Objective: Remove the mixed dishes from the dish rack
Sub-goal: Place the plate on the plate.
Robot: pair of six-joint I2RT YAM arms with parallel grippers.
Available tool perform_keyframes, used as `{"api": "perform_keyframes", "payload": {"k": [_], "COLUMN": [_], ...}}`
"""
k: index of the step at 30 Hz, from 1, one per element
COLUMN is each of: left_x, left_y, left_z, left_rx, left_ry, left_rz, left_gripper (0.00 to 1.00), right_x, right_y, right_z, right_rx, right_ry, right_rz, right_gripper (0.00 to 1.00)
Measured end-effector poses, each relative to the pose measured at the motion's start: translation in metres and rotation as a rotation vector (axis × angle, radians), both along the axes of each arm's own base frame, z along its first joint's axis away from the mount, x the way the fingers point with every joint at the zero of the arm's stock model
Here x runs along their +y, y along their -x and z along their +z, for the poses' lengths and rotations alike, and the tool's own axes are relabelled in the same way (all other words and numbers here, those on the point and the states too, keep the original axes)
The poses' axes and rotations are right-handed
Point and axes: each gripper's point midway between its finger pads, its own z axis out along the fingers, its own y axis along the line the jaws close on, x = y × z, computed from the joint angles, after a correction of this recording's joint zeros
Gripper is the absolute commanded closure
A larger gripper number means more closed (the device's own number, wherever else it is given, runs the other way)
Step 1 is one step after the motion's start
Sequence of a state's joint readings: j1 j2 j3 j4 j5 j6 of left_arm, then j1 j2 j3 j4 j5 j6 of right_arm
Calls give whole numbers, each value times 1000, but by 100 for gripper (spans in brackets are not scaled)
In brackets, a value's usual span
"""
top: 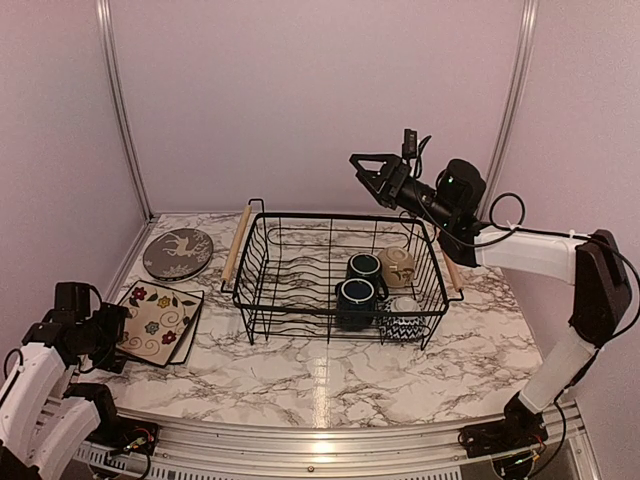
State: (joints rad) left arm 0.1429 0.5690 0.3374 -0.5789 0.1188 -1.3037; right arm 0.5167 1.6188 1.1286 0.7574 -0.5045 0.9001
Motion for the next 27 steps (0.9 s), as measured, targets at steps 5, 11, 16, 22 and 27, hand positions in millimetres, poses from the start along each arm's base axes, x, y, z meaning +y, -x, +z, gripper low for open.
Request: {"api": "perform_keyframes", "payload": {"k": [5, 11, 16, 22, 27], "left_x": [7, 20, 26, 20, 2], "left_y": [1, -2, -13, -50, -86], "left_z": [21, 56, 89, 143, 174], "left_rx": [3, -59, -130, -322, -432], "left_ry": [-35, -101, -178, -256, -297], "left_rz": [24, 65, 37, -90, -236], "left_gripper": [1, 1, 1, 1, 1], "right_x": [-1, -3, -5, -16, -32], "right_y": [-1, -2, -9, -12, -8], "right_z": [-6, -20, -35, -57, -94], "right_rx": [-11, -28, -43, -40, 25], "right_ry": [49, 206, 394, 636, 808], "right_rz": [-22, -56, -89, -122, -137], "right_gripper": [5, 5, 4, 4, 4]}}
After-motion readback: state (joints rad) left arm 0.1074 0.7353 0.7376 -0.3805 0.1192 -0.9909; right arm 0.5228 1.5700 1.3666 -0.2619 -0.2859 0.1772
